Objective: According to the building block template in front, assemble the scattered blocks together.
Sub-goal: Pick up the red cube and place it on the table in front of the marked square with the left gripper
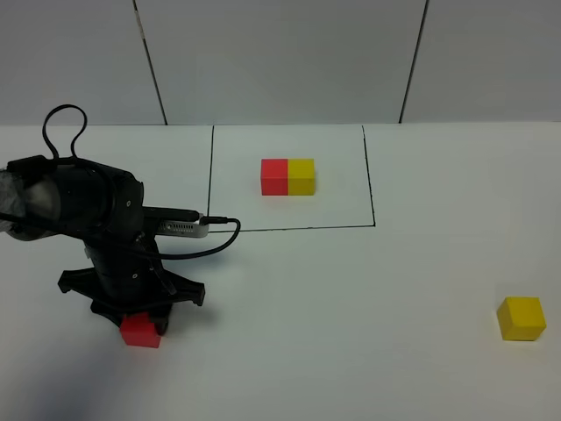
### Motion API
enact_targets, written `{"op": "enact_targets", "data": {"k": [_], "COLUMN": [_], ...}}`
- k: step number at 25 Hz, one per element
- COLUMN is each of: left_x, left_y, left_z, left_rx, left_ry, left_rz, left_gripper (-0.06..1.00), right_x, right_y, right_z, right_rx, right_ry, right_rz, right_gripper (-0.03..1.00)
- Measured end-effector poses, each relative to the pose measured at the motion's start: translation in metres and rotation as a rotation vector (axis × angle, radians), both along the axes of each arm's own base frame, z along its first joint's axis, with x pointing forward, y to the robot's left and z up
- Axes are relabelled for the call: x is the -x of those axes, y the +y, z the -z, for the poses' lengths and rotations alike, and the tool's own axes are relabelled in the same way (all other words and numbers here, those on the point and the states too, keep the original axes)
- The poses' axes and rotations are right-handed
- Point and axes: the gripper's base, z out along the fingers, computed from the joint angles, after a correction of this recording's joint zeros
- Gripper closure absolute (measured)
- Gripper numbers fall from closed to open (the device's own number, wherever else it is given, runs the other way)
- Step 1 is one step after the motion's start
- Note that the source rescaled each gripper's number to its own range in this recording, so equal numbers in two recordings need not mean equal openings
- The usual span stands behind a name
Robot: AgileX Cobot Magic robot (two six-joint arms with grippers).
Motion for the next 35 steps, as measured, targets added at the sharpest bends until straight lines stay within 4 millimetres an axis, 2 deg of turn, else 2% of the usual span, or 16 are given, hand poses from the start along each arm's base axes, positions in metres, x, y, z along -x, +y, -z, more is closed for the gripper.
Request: {"op": "enact_targets", "data": {"k": [3, 6, 12, 16, 22, 27, 31, 35], "left_x": [-0.001, -0.01, -0.037, -0.056, -0.08, -0.085, -0.086, -0.084], "left_y": [0.0, -0.005, -0.029, -0.053, -0.094, -0.125, -0.141, -0.146], "left_z": [-0.003, -0.017, -0.058, -0.071, -0.048, -0.033, -0.023, -0.017], "left_rx": [-0.006, -0.004, 0.005, -0.031, -0.056, -0.056, -0.052, -0.024], "left_ry": [0.015, 0.016, -0.105, -0.159, -0.049, -0.003, 0.0, 0.009], "left_rz": [0.01, 0.113, 0.479, 0.716, 1.036, 1.281, 1.398, 1.465], "left_gripper": [0.94, 0.94, 0.94, 0.94, 0.94, 0.94, 0.94, 0.94], "right_x": [0.0, 0.0, 0.0, 0.0, 0.0, 0.0, 0.0, 0.0], "right_y": [0.0, 0.0, 0.0, 0.0, 0.0, 0.0, 0.0, 0.0], "right_z": [0.0, 0.0, 0.0, 0.0, 0.0, 0.0, 0.0, 0.0], "right_rx": [0.0, 0.0, 0.0, 0.0, -0.001, -0.001, -0.001, -0.001], "right_ry": [0.0, 0.0, 0.0, 0.0, 0.0, 0.0, 0.0, 0.0], "right_rz": [0.0, 0.0, 0.0, 0.0, 0.0, 0.0, 0.0, 0.0], "right_gripper": [0.42, 0.42, 0.42, 0.42, 0.42, 0.42, 0.42, 0.42]}}
